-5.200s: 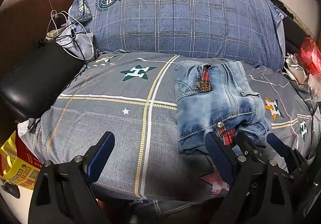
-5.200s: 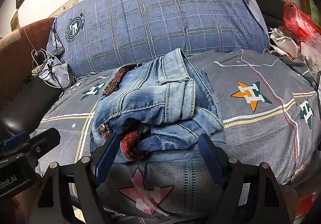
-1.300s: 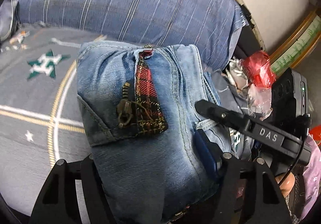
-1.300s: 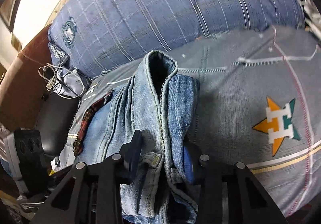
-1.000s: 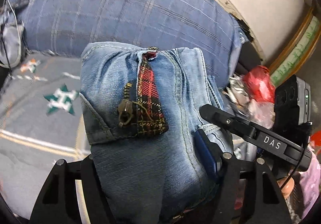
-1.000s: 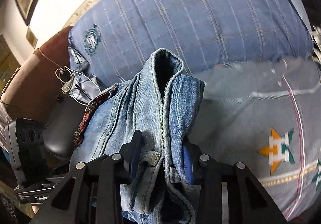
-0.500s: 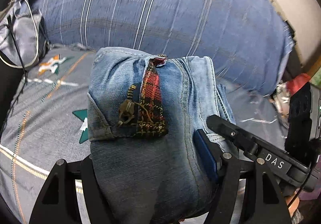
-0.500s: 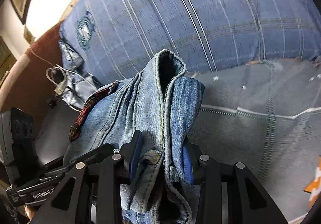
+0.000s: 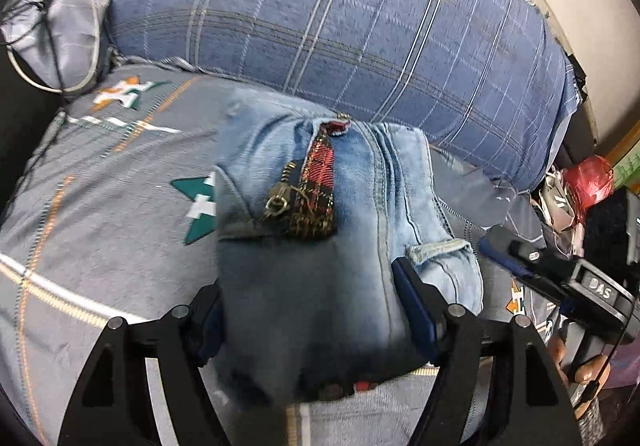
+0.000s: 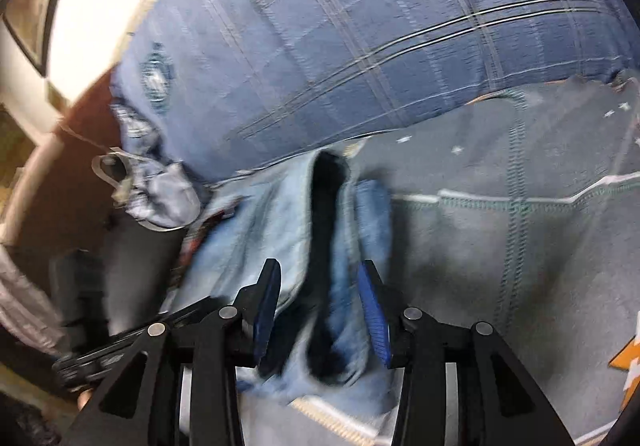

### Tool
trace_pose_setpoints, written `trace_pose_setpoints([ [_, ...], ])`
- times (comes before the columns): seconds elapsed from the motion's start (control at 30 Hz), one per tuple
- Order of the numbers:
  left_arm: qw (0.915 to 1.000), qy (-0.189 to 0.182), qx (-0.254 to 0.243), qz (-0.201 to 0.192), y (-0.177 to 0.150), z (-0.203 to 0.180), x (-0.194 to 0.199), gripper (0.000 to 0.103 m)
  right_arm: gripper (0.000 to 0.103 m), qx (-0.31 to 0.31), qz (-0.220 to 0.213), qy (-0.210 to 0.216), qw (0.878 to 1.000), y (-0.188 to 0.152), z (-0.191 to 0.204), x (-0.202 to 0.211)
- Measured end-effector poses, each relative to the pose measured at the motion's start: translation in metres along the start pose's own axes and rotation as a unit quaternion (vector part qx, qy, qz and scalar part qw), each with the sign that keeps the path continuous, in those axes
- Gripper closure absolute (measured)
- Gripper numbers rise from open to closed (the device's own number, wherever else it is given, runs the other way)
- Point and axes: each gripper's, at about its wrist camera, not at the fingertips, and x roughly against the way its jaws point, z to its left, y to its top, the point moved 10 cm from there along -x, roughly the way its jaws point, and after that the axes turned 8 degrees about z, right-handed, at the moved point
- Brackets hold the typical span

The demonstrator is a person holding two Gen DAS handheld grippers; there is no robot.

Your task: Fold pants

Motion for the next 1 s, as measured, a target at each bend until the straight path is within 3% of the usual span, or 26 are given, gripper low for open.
trace_pose_setpoints([
  [0.23,0.9993,0.02,-0.007,-0.029,-0.006,-0.004,0.018,0.03,0.061,-0.033,0.049,0.054,0.997,-0.016,0.024,-0.043],
  [0.27,0.9993,0.021,-0.008,-0.031,-0.007,-0.004,0.02,0.03,0.066,-0.035,0.056,0.069,0.995,-0.019,0.029,-0.046],
  [0.3,0.9991,0.021,-0.009,-0.035,-0.007,-0.004,0.024,0.03,0.089,-0.036,0.061,0.084,0.994,-0.021,0.033,-0.047],
  [0.33,0.9989,0.02,-0.009,-0.041,-0.006,-0.003,0.029,0.03,0.094,-0.036,0.061,0.089,0.994,-0.022,0.036,-0.044],
  [0.47,0.9969,0.016,-0.015,-0.076,0.002,-0.005,0.052,0.029,0.096,-0.041,0.035,0.073,0.996,-0.017,0.029,-0.02],
  [0.63,0.997,0.042,-0.029,-0.058,0.007,-0.009,0.032,0.029,0.096,-0.051,0.037,0.01,0.998,-0.026,-0.003,-0.017],
  [0.8,0.9908,0.125,-0.048,-0.02,-0.01,0.001,-0.015,0.028,0.096,-0.058,0.056,-0.026,0.996,-0.041,-0.027,-0.041],
  [0.9,0.9906,0.127,-0.042,-0.027,-0.011,0.005,-0.017,0.028,0.09,-0.052,0.058,-0.042,0.996,-0.038,-0.029,-0.038],
  [1.0,0.991,0.125,-0.04,-0.027,-0.008,0.008,-0.017,0.028,0.081,-0.036,0.014,-0.041,0.998,-0.018,-0.009,-0.014],
])
